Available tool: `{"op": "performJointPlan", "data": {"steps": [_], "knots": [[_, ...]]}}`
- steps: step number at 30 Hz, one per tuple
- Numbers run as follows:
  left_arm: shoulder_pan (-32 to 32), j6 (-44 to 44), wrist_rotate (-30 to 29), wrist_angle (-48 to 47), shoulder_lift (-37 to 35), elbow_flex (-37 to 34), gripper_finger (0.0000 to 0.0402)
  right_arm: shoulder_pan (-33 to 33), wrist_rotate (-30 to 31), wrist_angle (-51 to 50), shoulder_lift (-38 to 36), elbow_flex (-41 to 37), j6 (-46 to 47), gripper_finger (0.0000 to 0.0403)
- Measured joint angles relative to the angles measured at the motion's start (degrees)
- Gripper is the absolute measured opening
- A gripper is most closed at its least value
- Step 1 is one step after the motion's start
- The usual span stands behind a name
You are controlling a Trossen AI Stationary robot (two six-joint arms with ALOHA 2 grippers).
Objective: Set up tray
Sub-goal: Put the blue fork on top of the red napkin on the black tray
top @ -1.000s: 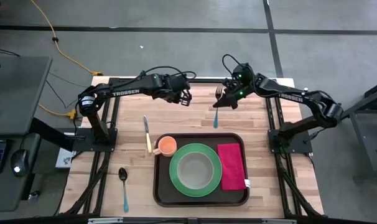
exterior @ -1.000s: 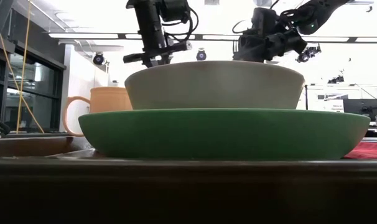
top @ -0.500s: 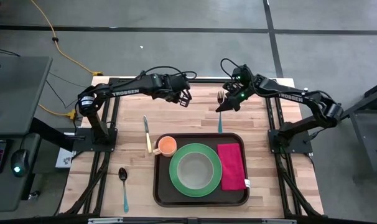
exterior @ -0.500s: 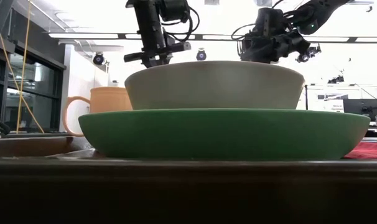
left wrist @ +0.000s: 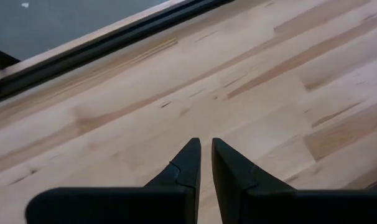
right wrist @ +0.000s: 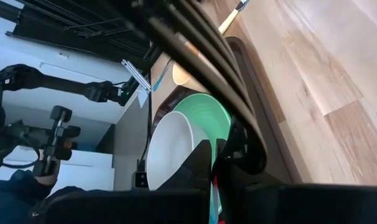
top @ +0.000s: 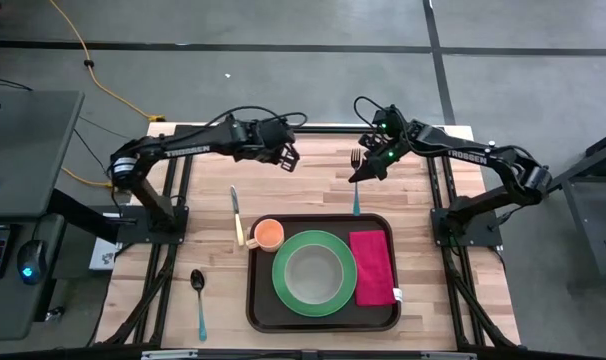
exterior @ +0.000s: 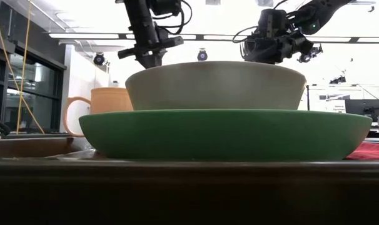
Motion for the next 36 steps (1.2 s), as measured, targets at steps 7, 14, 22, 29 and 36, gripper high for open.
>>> {"op": "performJointPlan", "data": {"steps": [7, 14, 22, 29, 36], "knots": [[0.0, -0.2, 1.3, 10.6, -9.0, -9.8, 0.0067, 0.0, -0.6, -1.1, 0.0, 0.0, 0.4, 0.0000], [-0.1, -0.4, 4.1, 20.2, -15.7, -19.5, 0.0067, 0.0, -2.5, -4.6, 0.0, 0.0, 0.3, 0.0000], [-0.1, -0.4, 8.3, 30.8, -20.9, -29.2, 0.0067, 0.0, -3.4, -7.7, 0.0, 0.0, 0.4, 0.0000], [-0.5, -0.3, 8.5, 34.2, -22.9, -33.1, 0.0067, 0.4, -3.9, -12.4, 0.0, 0.0, -0.7, 0.0000], [-0.9, 0.6, 10.3, 40.1, -23.3, -37.2, 0.0067, 2.4, -3.7, -15.9, 0.0, 0.0, -2.5, 0.0000]]}}
